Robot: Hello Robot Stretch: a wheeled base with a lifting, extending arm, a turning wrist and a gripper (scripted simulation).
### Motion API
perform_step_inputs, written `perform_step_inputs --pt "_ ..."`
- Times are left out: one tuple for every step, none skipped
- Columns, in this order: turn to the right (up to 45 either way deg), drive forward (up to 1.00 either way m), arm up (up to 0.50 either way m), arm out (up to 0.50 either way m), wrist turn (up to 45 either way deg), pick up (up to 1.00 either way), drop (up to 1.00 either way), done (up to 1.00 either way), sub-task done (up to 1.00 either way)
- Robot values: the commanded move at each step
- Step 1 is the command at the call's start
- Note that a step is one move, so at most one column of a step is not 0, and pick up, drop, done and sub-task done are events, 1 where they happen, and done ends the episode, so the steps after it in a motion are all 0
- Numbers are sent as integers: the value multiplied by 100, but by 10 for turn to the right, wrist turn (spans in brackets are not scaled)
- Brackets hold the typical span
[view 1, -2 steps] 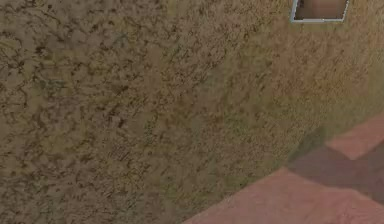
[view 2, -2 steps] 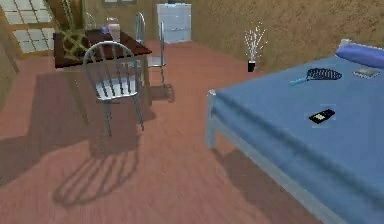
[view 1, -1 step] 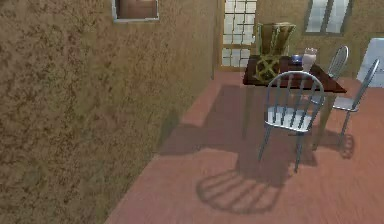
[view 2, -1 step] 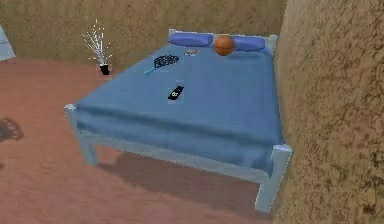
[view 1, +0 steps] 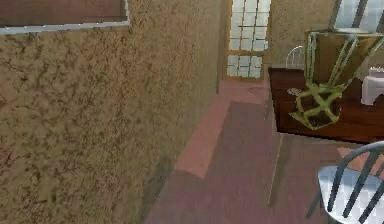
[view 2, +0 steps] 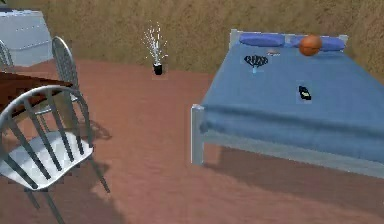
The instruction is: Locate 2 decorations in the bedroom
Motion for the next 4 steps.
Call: perform_step_inputs --pt "0 100 0 0 0 0 0 0 0" --pt "120 0 0 0 0 0 0 0 0" --pt "0 15 0 0 0 0 0 0 0" --pt "270 0 0 0 0 0 0 0 0"
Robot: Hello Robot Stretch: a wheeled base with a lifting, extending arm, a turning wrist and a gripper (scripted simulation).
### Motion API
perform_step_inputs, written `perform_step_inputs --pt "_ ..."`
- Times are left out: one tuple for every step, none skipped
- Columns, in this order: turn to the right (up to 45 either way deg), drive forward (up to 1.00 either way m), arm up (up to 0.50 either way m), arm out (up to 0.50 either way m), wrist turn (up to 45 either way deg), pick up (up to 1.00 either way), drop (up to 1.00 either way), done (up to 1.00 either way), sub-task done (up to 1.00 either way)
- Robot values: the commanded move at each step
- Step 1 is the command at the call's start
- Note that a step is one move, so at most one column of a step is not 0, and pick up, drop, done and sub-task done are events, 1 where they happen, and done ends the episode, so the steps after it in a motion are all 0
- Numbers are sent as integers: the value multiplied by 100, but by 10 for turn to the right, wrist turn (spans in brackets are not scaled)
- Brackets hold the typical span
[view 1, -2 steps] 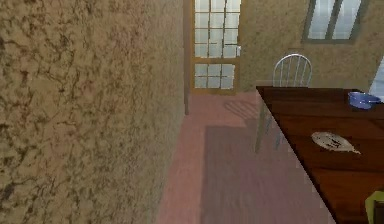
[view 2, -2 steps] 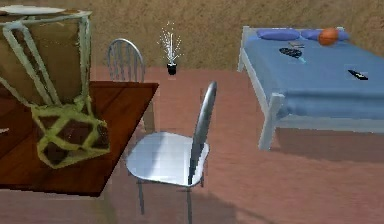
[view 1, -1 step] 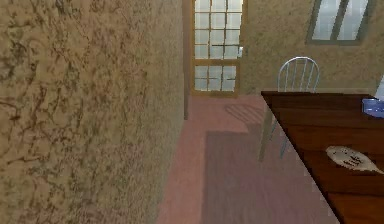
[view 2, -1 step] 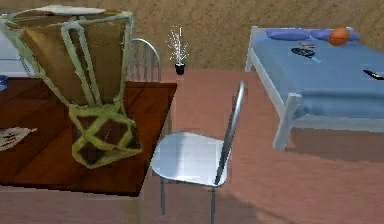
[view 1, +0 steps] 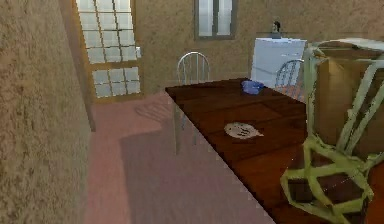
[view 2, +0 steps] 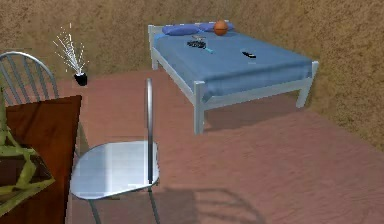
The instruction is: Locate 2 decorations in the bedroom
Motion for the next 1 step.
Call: perform_step_inputs --pt "0 35 0 0 0 0 0 0 0"
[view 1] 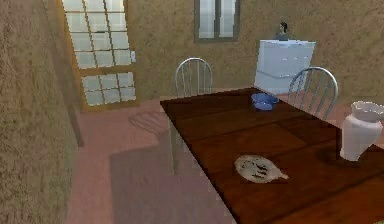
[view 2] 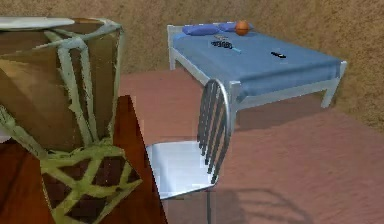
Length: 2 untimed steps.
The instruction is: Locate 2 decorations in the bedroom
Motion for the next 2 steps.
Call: perform_step_inputs --pt "300 0 0 0 0 0 0 0 0" --pt "0 0 0 0 0 0 0 0 100"
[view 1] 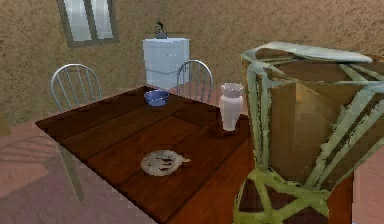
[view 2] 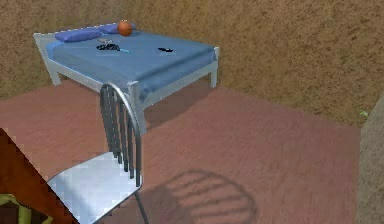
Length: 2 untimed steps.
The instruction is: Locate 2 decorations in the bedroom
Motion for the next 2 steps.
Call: perform_step_inputs --pt "-450 0 0 0 0 0 0 0 0" --pt "0 100 0 0 0 0 0 0 0"
